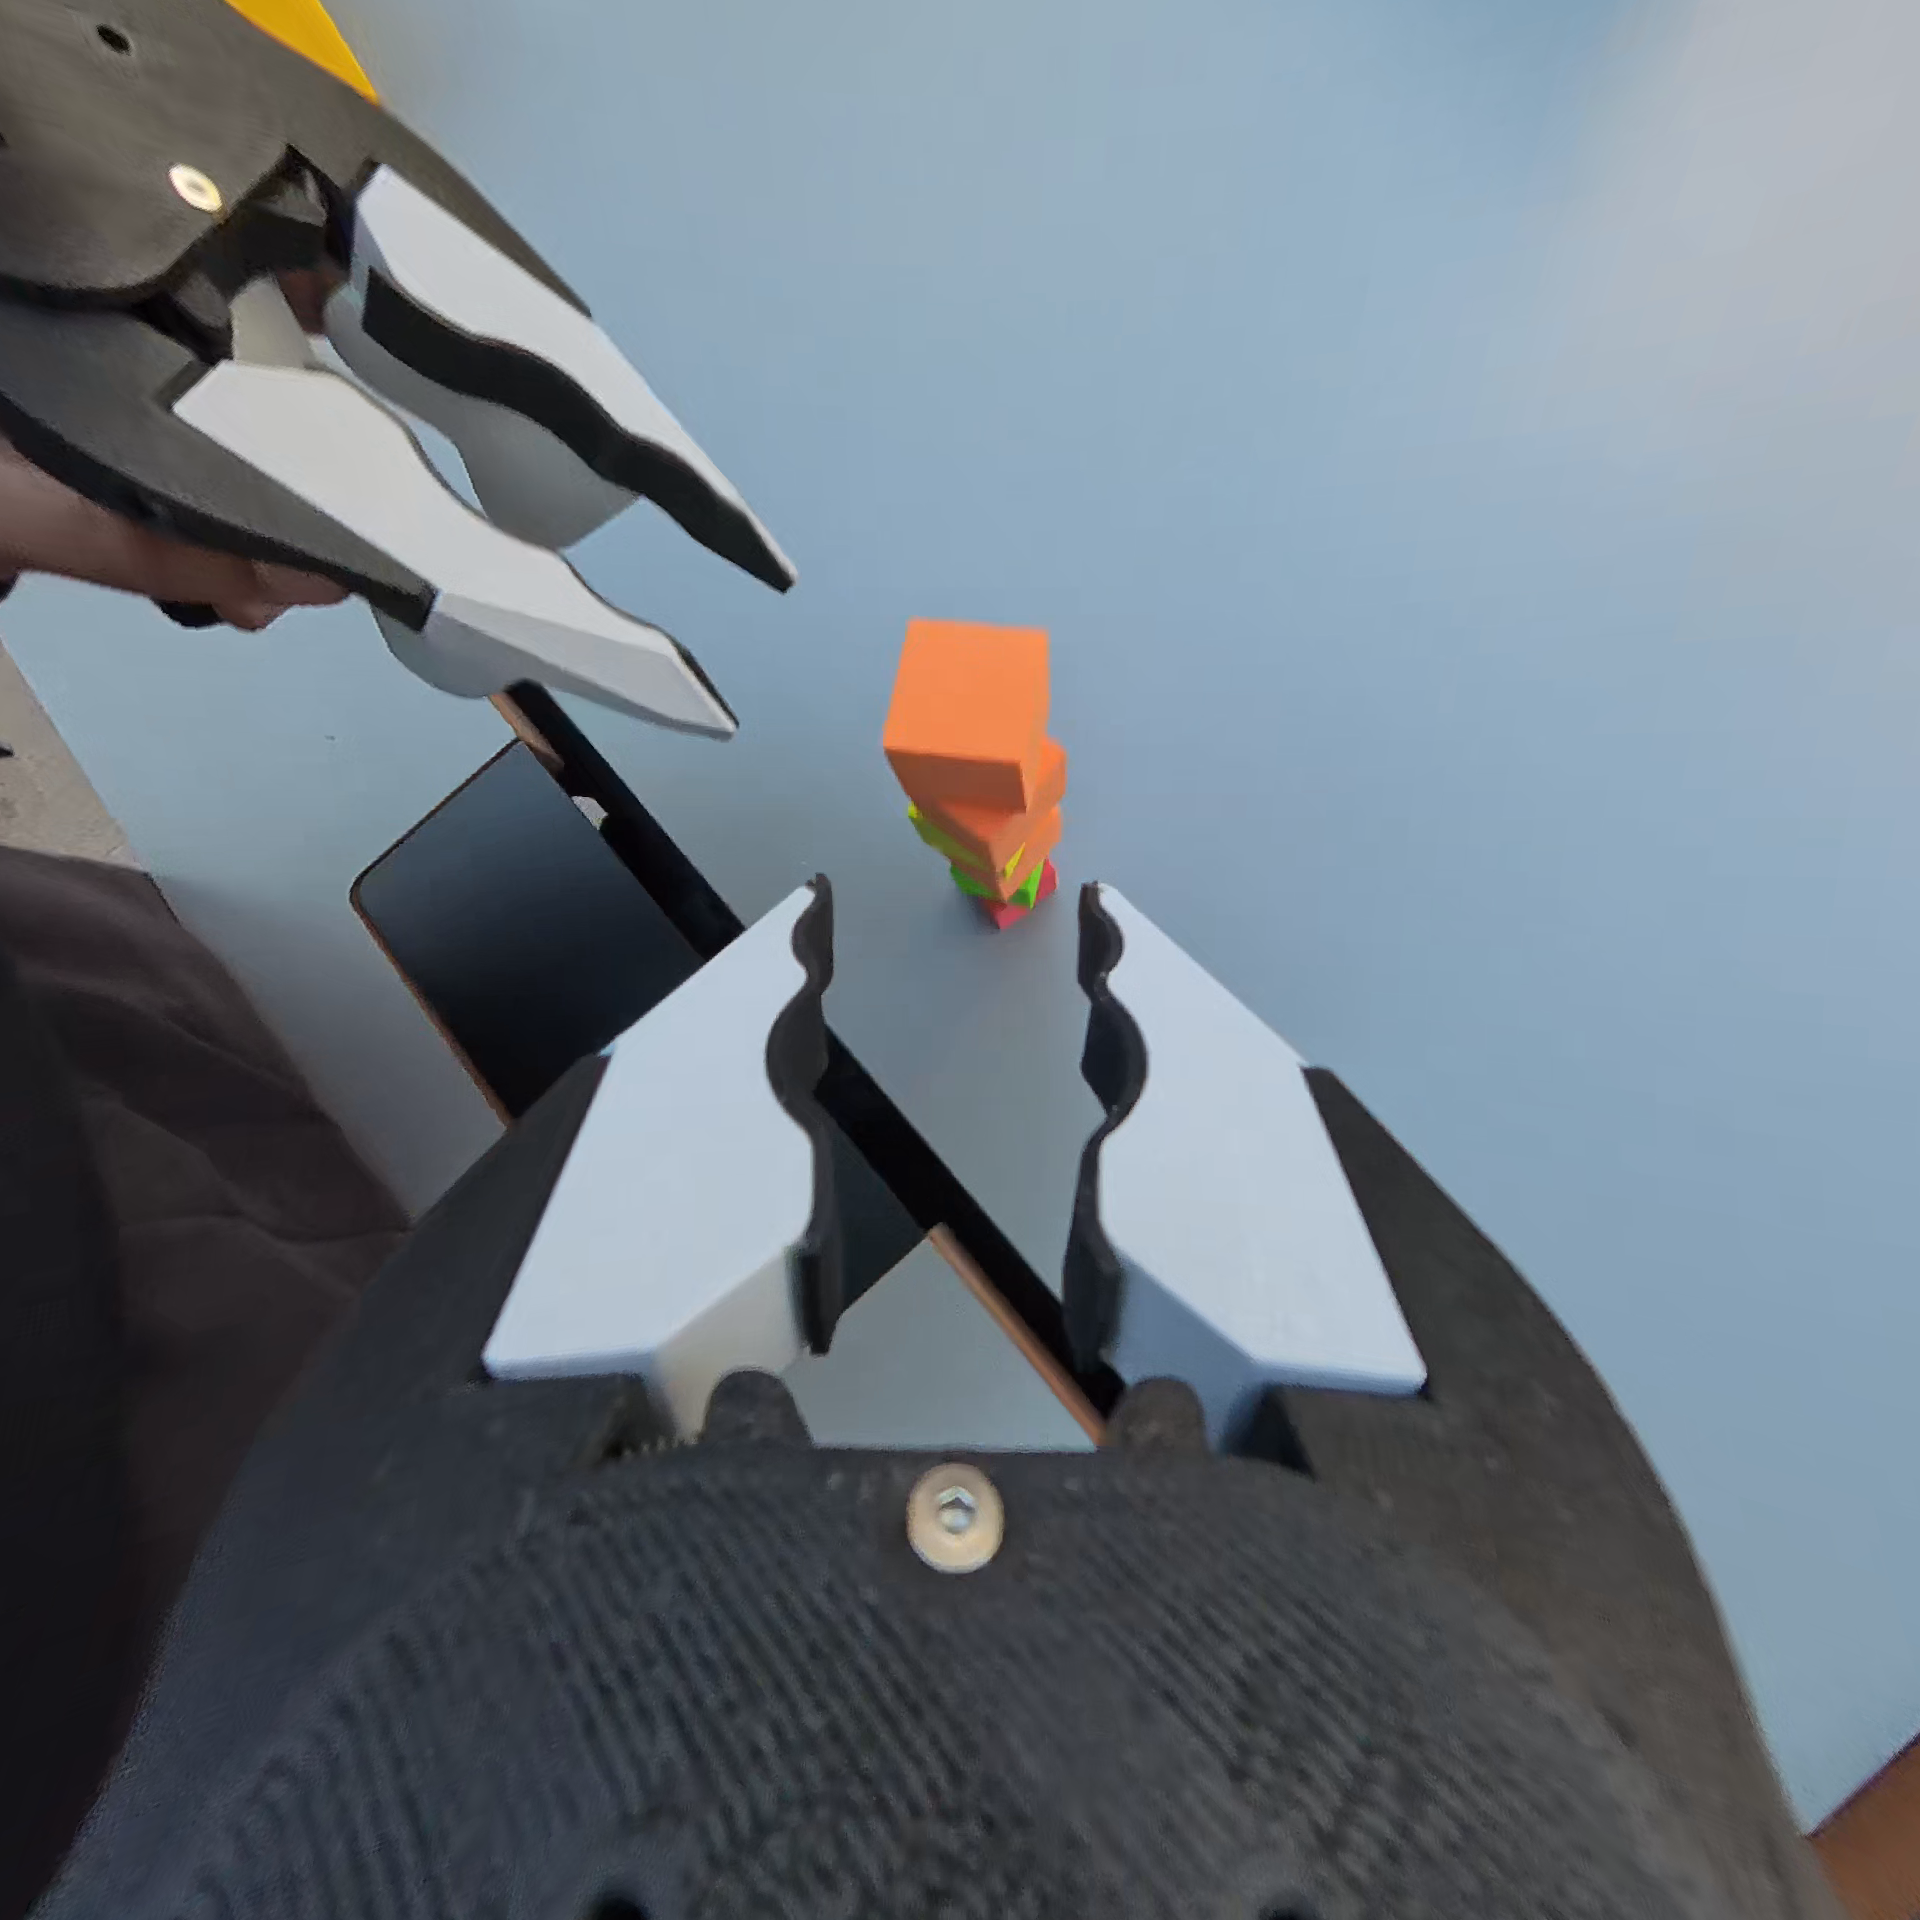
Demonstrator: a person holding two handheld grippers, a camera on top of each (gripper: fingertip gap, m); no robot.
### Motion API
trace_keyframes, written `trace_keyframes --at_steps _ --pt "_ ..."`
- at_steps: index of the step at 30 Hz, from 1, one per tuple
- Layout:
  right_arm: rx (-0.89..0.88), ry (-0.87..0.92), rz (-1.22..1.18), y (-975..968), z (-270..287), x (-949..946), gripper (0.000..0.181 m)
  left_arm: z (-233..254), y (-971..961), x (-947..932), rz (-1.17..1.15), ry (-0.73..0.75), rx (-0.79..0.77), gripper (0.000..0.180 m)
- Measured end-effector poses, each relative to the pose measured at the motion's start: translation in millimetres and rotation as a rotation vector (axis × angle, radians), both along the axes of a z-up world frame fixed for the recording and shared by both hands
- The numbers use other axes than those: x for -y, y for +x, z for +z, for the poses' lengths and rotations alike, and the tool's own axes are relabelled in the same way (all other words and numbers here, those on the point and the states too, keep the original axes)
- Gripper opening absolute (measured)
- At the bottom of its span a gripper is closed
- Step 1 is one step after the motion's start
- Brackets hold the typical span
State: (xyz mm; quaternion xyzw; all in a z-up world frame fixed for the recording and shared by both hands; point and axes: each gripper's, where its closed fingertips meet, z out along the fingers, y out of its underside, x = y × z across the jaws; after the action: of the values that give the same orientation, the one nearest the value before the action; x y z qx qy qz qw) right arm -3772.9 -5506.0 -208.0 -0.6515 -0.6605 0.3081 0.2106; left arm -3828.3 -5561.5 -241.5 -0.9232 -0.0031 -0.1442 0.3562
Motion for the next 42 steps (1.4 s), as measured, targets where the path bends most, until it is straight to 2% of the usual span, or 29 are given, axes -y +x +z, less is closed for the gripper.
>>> trace_keyframes --at_steps 2,3,4,9,12,14,17,22,27,31,36,37,38,42 --pt "0.05 -0.035 -0.002 17 -16 8 0.036 0 -3 0 0.006 0.001 -0.001 0.041" --pt "0.075 -0.045 0.025 25 -23 17 0.011 0 -5 0 0.009 0.002 -0.001 0.041" --pt "0.094 -0.04 0.053 30 -29 26 0.0 1 -7 0 0.014 0.004 0.0 0.041" --pt "0.131 0.066 0.214 16 -52 77 0.0 1 -16 1 0.04 0.009 0.015 0.041" --pt "0.154 0.207 0.323 0 -67 90 0.0 3 -20 2 0.052 0.012 0.015 0.04" --pt "0.202 0.214 0.345 -6 -79 87 0.0 5 -23 4 0.059 0.018 0.009 0.04" --pt "0.206 0.173 0.259 -19 -85 63 0.0 6 -26 9 0.076 0.018 0.01 0.04" --pt "0.126 0.325 0.02 -34 -59 -16 0.0 4 -29 18 0.105 0.016 0.029 0.04" --pt "0.116 0.252 -0.038 -10 -49 -26 0.0 3 -31 19 0.13 0.021 0.047 0.04" --pt "0.15 0.09 -0.081 19 -61 -11 0.0 3 -32 17 0.14 0.025 0.067 0.039" --pt "0.181 0.023 -0.112 41 -76 -2 0.0 2 -28 16 0.136 0.02 0.082 0.039" --pt "0.177 0.025 -0.113 40 -77 -3 0.002 2 -27 16 0.134 0.019 0.084 0.039" --pt "0.16 0.027 -0.11 36 -76 -4 0.013 2 -26 16 0.131 0.017 0.086 0.039" --pt "0.05 0.06 -0.129 3 -74 -19 0.027 2 -24 16 0.124 0.012 0.086 0.039"
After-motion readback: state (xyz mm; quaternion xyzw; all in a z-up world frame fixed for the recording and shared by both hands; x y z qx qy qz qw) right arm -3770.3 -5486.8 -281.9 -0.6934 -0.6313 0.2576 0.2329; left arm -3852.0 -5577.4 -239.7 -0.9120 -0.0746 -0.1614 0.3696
